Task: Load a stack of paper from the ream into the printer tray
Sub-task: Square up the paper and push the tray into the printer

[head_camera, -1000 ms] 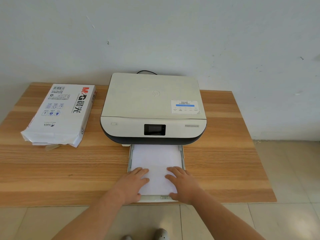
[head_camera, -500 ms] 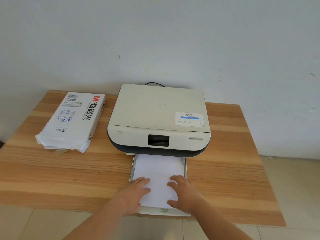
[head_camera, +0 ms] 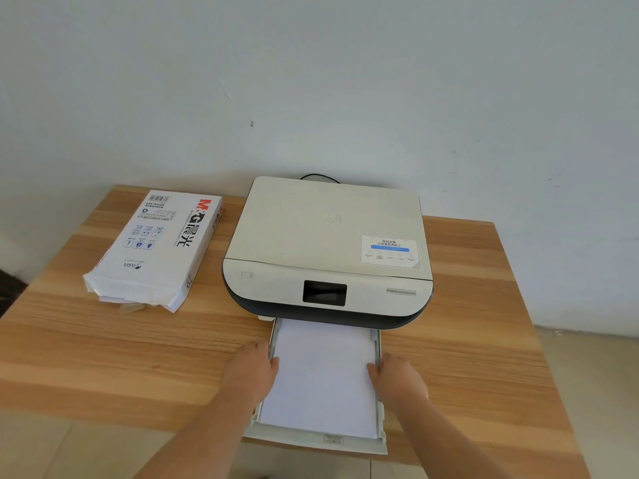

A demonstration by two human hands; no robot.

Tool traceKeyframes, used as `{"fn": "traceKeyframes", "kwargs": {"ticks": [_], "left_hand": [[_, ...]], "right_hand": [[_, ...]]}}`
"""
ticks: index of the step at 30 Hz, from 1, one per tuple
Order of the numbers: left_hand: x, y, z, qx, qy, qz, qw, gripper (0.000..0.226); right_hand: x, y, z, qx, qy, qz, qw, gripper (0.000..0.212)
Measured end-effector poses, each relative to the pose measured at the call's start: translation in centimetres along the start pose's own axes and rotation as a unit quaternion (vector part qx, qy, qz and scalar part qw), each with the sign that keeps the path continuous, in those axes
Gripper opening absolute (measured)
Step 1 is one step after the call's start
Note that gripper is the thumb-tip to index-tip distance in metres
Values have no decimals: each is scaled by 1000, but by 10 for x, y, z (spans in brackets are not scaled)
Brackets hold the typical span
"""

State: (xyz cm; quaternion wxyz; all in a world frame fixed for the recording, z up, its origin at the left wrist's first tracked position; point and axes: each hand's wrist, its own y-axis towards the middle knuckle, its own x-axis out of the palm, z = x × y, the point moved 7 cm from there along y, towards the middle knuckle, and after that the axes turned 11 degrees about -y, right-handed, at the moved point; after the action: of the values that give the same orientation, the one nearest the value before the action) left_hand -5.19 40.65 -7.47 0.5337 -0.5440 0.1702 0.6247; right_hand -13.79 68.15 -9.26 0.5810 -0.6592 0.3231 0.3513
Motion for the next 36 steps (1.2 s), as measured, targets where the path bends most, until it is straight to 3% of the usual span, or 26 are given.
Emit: {"fn": "traceKeyframes", "kwargs": {"ticks": [17, 36], "left_hand": [[18, 32, -13, 2, -26, -101, 995, 36], [20, 34, -10, 5, 15, -87, 996, 26]], "right_hand": [[2, 3, -6, 57, -7, -66, 996, 38], [-6, 13, -6, 27, -56, -38, 997, 43]]}}
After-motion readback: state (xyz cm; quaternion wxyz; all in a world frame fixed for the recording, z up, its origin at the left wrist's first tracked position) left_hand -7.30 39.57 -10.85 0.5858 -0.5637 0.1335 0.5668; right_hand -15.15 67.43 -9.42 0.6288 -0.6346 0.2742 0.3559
